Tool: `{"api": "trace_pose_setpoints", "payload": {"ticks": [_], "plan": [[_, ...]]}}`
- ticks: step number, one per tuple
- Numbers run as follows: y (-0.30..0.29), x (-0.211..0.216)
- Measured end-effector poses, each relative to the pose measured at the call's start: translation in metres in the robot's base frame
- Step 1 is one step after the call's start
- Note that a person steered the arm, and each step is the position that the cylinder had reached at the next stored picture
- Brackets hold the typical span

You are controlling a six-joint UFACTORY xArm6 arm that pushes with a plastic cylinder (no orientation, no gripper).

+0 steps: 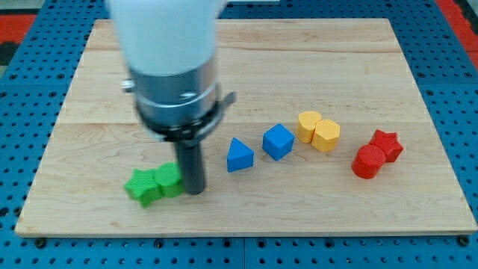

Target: Move the green circle closer to the green star

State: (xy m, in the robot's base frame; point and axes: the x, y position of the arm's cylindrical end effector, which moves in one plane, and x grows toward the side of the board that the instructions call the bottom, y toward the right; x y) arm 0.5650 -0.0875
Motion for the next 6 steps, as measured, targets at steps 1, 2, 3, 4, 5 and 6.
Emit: {"api": "trace_pose_setpoints", "payload": {"ticks": [1,2,3,4,5,6], "plan": [[-0.043,0.021],[-0.098,0.023],[-0.098,0.009],[-0.049,0.020],[-0.002,0.004],[0.000,0.000]]}}
